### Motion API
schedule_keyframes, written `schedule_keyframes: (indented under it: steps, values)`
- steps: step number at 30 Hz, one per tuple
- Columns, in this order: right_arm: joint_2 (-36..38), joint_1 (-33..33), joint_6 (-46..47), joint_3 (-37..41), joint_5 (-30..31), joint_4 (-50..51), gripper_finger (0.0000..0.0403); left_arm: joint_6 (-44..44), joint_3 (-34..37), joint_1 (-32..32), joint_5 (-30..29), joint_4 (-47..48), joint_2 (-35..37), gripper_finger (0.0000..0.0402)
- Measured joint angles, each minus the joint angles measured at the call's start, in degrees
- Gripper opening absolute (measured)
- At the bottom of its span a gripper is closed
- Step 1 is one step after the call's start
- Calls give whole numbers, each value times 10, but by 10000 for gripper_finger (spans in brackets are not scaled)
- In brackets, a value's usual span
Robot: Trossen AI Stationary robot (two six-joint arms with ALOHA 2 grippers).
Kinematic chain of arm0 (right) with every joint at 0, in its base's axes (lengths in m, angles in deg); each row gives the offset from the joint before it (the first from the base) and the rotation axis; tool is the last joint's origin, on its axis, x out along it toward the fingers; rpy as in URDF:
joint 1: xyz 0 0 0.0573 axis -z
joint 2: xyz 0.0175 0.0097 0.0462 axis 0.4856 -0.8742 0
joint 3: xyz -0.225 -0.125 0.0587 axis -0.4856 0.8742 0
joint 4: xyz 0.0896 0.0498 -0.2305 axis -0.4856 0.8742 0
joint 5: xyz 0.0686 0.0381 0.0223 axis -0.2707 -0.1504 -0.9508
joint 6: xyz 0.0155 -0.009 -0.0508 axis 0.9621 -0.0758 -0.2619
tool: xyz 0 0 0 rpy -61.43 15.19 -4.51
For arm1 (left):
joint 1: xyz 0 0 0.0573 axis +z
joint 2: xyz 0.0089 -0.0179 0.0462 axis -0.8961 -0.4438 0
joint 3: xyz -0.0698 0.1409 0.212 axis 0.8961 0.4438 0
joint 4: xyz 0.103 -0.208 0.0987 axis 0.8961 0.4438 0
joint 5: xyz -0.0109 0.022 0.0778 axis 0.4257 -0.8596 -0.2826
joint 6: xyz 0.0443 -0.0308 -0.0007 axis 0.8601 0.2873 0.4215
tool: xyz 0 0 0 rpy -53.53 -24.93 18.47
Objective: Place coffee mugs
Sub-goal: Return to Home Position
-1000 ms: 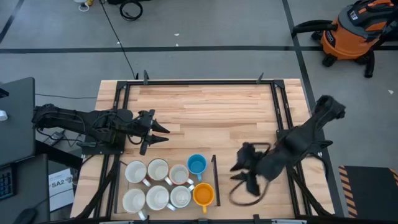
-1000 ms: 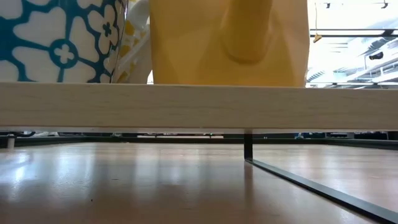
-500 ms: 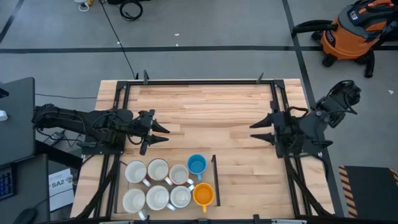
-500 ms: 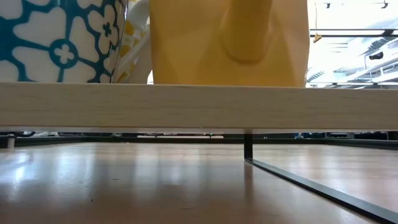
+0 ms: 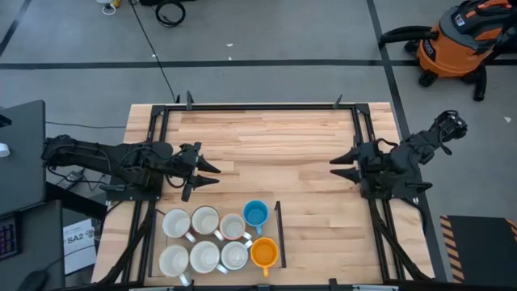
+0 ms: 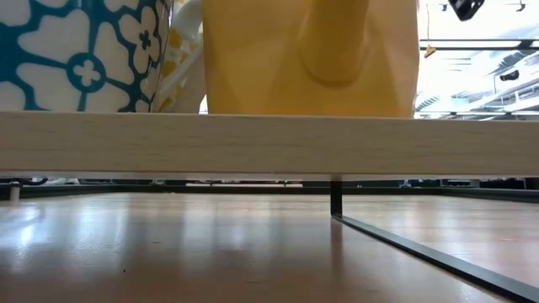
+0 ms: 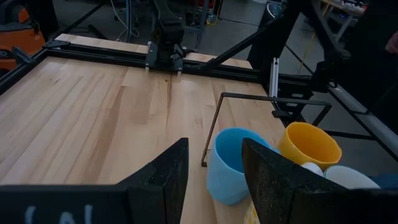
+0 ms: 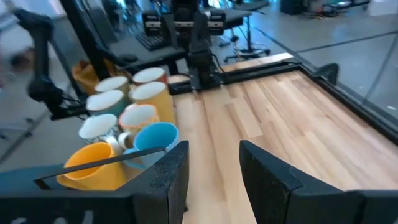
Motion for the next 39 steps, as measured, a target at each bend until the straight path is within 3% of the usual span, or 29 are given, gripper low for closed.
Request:
schedule_keyframes:
  steps: [7, 13, 24, 39]
  values:
    - [86, 15, -9, 100, -45, -82, 147, 0, 0, 0, 0, 0, 0, 156]
    - [121, 18, -9, 170, -49, -144, 147, 0, 0, 0, 0, -1, 0, 156]
    - [126, 18, -9, 269, -57, -280, 147, 0, 0, 0, 0, -3, 0, 156]
    - [120, 50, -53, 438, -59, -558, 147, 2, 0, 0, 0, -3, 0, 156]
